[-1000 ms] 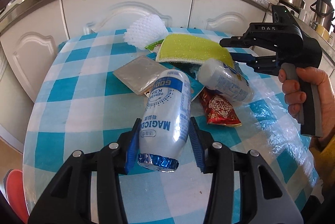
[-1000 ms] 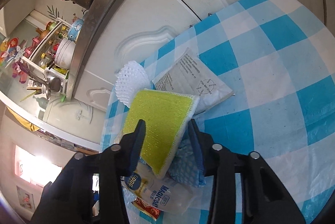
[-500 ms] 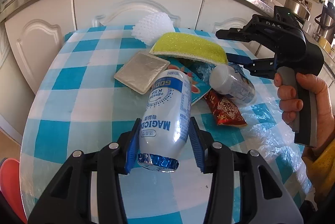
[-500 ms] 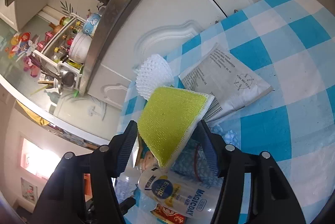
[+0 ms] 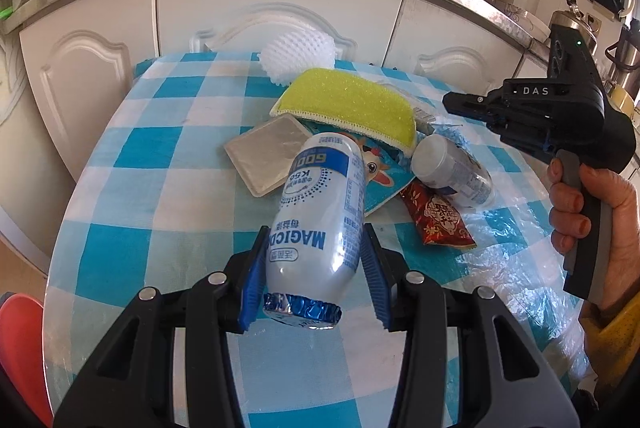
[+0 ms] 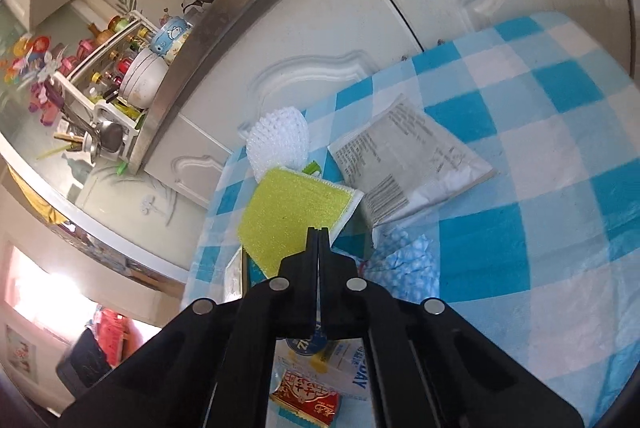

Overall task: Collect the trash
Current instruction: 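Grasp the yellow-green sponge with the right gripper while the left holds the bottle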

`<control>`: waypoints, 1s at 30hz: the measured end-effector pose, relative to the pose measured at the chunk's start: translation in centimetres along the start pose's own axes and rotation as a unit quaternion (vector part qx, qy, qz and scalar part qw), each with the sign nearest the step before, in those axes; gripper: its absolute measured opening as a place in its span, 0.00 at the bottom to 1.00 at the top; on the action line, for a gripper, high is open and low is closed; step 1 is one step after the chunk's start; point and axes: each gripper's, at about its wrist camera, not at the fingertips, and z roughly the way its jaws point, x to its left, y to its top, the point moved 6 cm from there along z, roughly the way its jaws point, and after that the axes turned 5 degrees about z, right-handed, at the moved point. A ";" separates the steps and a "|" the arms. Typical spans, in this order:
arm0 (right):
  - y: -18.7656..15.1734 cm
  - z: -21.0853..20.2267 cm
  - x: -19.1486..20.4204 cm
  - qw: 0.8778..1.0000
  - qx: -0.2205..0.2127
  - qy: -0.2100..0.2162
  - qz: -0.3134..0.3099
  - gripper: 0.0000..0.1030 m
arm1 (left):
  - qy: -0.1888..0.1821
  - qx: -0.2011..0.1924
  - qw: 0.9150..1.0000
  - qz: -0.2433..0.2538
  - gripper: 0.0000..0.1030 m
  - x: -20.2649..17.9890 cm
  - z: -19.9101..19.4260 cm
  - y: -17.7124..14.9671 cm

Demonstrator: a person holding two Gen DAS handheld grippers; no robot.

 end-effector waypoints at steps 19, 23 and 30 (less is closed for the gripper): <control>-1.3 11.1 5.9 0.922 0.184 -0.066 -0.335 0.94 | 0.006 -0.010 1.000 -0.015 0.44 2.9 -2.6 -0.9; -2.7 11.7 5.9 0.902 0.192 -0.085 -0.378 0.95 | 0.009 -0.014 1.000 -0.014 0.44 3.4 -2.7 -0.7; -2.9 11.3 5.3 0.908 0.197 -0.088 -0.358 0.79 | 0.008 -0.012 1.000 -0.021 0.44 3.8 -2.2 -0.8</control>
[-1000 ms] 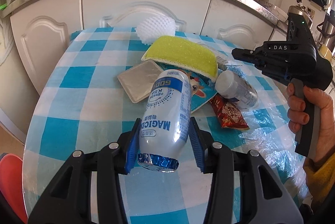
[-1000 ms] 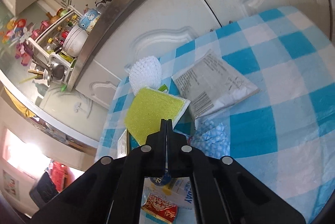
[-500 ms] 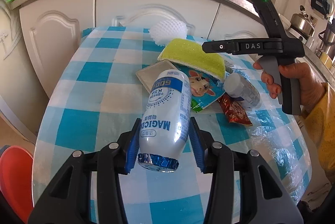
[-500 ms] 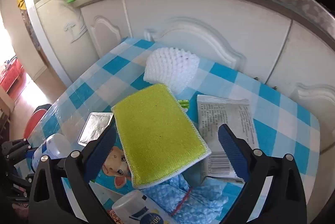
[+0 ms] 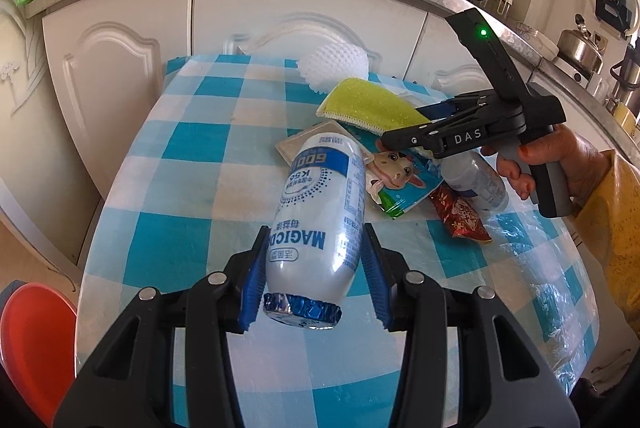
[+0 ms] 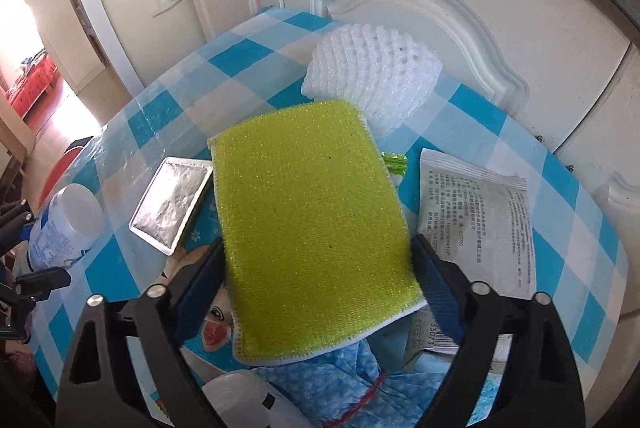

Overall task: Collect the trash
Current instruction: 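Grasp the yellow-green sponge with the right gripper while the left holds the bottle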

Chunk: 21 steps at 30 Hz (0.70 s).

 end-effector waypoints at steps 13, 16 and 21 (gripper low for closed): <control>-1.1 -4.4 1.1 0.997 -0.058 0.016 0.054 0.58 | 0.003 -0.009 1.000 -0.017 0.44 0.6 -0.8 -0.4; -1.1 -6.7 2.4 0.994 -0.086 0.025 0.061 0.58 | 0.004 -0.017 1.000 -0.023 0.44 0.9 -1.7 -0.6; -0.8 -9.8 6.7 0.991 -0.121 0.042 0.049 0.58 | 0.013 -0.032 0.999 -0.037 0.44 2.0 -3.9 -0.9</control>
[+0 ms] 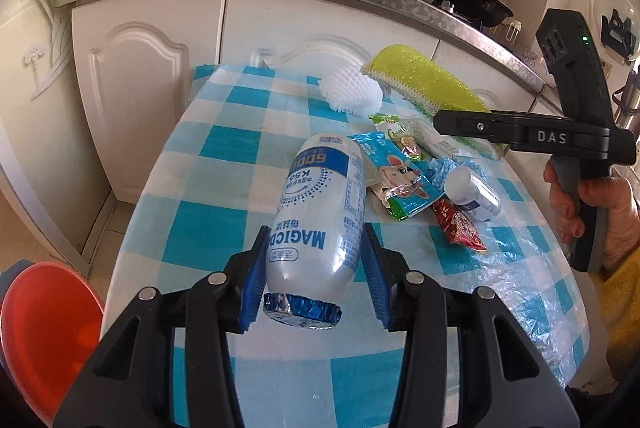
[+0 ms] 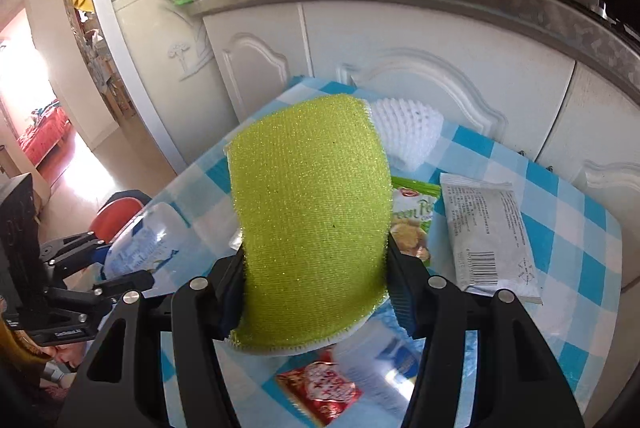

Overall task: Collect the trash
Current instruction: 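Carry both items to the red bucket and open both grippers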

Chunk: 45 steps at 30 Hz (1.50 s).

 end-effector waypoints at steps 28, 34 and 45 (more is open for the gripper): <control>-6.1 15.2 32.8 0.951 0.173 0.078 -0.243 0.72 | 0.217 0.051 0.962 -0.160 0.45 23.8 -11.2 -14.5; -6.2 16.9 34.1 0.952 0.165 0.046 -0.255 0.86 | 0.228 0.062 0.952 -0.192 0.70 25.5 -10.1 -16.3; -4.0 12.2 30.0 0.983 0.097 0.068 -0.140 0.88 | 0.243 0.043 0.950 -0.194 0.75 25.4 -12.1 -16.0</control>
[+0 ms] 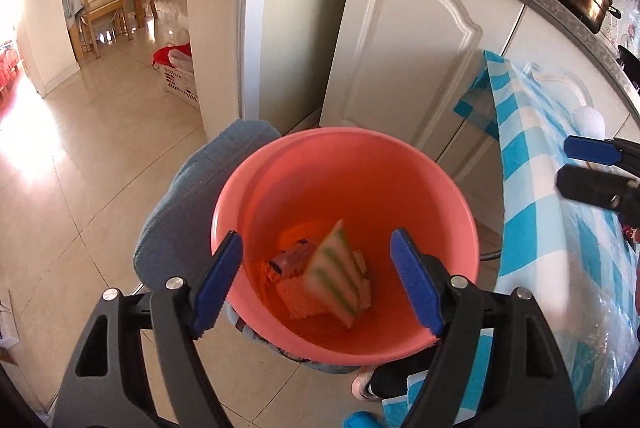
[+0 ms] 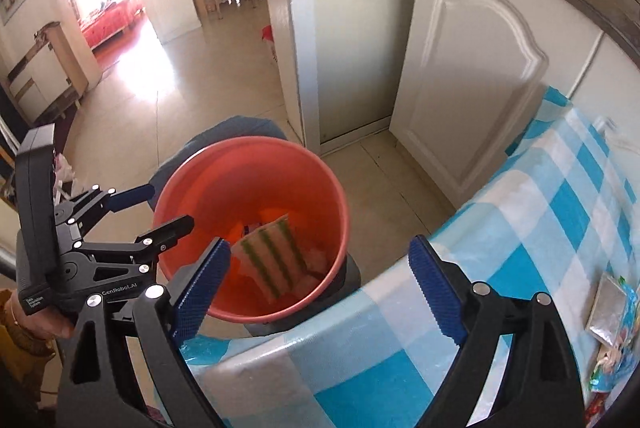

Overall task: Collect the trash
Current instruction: 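Carry both items to the red bucket and open both grippers, then return the left gripper to the table and grasp the white foam net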

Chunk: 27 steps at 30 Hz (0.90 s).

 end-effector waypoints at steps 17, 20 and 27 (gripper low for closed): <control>-8.5 -13.6 -11.2 0.949 -0.198 0.043 0.240 0.89 | -0.086 -0.030 0.994 0.065 0.81 -11.2 -7.5 2.2; -10.0 -15.5 -14.3 0.936 -0.224 0.026 0.271 0.89 | -0.098 -0.026 0.991 0.088 0.81 -14.2 -8.4 2.7; -14.1 -20.0 -23.5 0.896 -0.273 -0.016 0.349 0.89 | -0.138 -0.022 0.982 0.124 0.81 -22.2 -9.0 4.7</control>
